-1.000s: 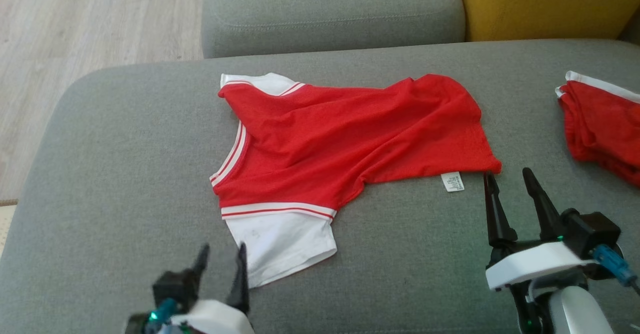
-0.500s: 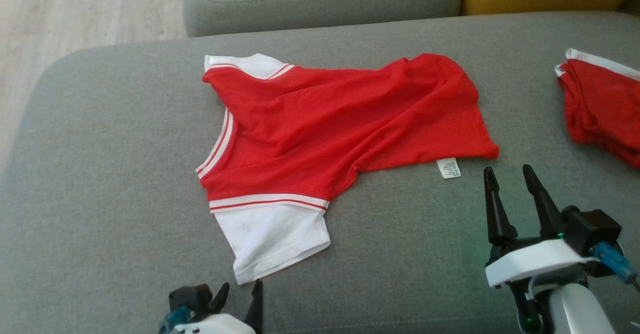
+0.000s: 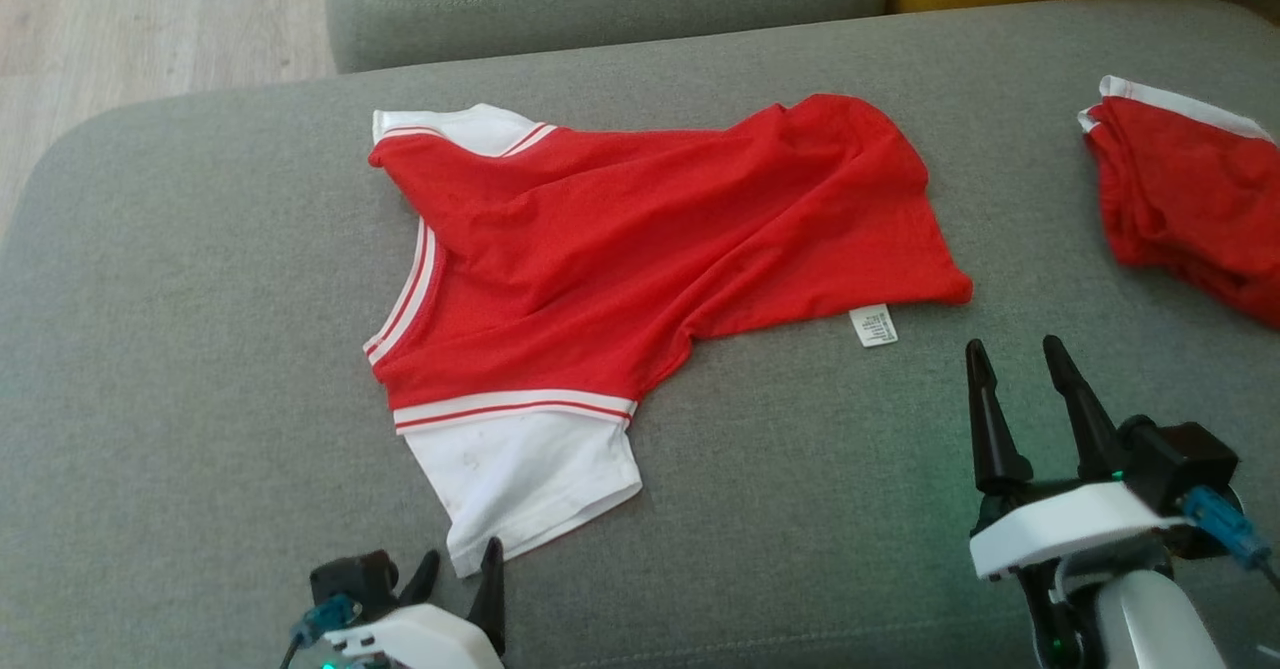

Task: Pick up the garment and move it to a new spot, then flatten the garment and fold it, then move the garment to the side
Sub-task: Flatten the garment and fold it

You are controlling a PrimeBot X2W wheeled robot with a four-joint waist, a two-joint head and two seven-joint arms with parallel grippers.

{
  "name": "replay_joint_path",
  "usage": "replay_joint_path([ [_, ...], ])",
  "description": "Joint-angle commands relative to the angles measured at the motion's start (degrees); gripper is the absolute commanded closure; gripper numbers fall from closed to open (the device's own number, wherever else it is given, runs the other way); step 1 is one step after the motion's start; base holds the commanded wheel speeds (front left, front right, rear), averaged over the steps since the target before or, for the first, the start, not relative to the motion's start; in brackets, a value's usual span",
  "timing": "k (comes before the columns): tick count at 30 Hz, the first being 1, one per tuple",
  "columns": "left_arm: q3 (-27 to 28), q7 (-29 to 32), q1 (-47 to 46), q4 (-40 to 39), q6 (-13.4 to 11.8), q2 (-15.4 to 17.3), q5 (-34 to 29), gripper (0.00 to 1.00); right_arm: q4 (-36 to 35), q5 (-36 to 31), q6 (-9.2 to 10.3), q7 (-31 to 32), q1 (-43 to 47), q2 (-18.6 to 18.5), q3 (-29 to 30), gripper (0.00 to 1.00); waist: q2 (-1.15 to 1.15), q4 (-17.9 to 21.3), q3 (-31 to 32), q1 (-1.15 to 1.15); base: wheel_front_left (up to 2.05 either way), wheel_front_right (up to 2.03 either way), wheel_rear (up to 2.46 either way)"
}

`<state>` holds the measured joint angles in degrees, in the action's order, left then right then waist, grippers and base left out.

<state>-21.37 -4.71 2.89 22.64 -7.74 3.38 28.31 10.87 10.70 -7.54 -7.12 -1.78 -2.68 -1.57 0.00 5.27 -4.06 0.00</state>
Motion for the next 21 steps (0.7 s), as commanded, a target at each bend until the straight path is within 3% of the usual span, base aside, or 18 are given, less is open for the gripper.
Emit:
replay_joint_path([
  [1, 1.6, -0.2, -2.6, -0.1, 0.6, -0.3, 0.6, 0.18, -1.6, 0.4, 0.05, -0.7, -2.6, -0.2, -1.4, 0.0, 0.0, 0.1, 0.1, 0.0, 0.0, 0.0, 0.0],
  [2, 1.3, -0.2, -2.7, 0.2, 0.9, -0.3, 0.9, 0.52, -1.5, 0.4, 0.05, -0.7, -2.6, -0.2, -1.4, 0.0, 0.0, 0.1, 0.2, 0.0, 0.0, 0.0, 0.0],
  [5, 0.5, -0.7, -3.1, 0.8, 1.7, -0.4, 1.5, 1.0, -1.3, 0.4, 0.05, -0.7, -2.4, -0.2, -1.4, 0.0, 0.0, -0.1, 0.4, 0.0, 0.0, 0.0, 0.0],
  [14, -0.1, -5.9, -4.9, 0.1, 2.5, -0.4, 2.2, 1.0, 0.5, 0.6, 0.05, -0.4, -2.3, -0.2, -0.4, 0.0, 0.0, -1.3, 0.8, 0.0, 0.0, 0.0, 0.0],
  [21, 3.8, -9.0, -5.3, -8.5, 0.2, 1.3, 1.5, 1.0, 4.6, -0.9, 0.05, 1.1, -5.1, -0.2, 4.1, 0.0, 0.0, -4.0, 0.7, 0.0, 0.0, 0.0, 0.0],
])
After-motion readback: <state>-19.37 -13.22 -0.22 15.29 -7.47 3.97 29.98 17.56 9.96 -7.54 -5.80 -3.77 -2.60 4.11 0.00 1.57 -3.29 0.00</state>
